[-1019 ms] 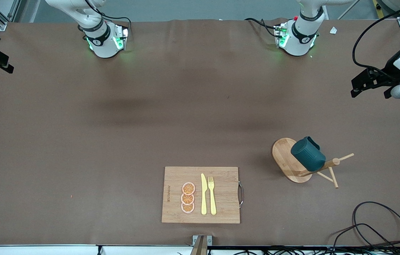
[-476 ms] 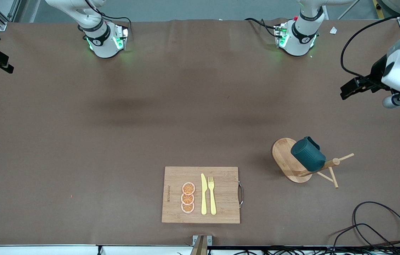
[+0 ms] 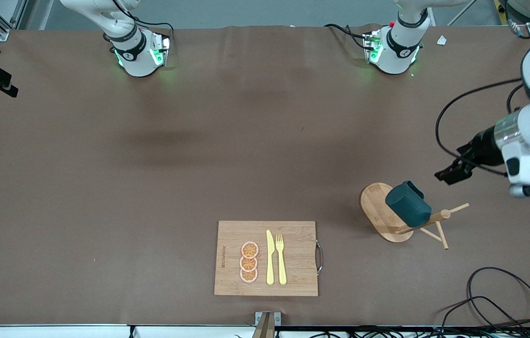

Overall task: Transfer cup from left to right arm and place
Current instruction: 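Close the left gripper on the teal mug's rim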

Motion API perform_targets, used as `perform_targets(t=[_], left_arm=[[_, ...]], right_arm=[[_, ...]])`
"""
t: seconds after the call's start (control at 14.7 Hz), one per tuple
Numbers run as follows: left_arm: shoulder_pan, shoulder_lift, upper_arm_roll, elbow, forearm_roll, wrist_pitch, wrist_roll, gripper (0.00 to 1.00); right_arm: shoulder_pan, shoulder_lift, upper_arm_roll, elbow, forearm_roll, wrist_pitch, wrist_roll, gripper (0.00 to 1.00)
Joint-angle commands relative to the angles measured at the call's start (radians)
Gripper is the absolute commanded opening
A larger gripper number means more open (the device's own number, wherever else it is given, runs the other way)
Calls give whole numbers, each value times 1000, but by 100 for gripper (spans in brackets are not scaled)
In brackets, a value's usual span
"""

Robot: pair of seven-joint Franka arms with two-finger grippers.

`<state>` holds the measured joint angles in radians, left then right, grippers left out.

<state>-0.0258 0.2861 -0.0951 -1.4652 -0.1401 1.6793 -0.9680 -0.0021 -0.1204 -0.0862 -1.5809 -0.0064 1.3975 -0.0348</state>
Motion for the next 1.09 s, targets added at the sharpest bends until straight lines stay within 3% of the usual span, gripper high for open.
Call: perform_targets(t=[0.0, 1.02], left_arm=[[3, 85, 0, 46, -61, 65, -124, 100], [-2, 246, -2, 43, -68, 249, -83, 100]], right_arm=[[7, -18, -4, -11, 0, -3, -5, 100], [7, -18, -4, -13, 0, 0, -5, 100]])
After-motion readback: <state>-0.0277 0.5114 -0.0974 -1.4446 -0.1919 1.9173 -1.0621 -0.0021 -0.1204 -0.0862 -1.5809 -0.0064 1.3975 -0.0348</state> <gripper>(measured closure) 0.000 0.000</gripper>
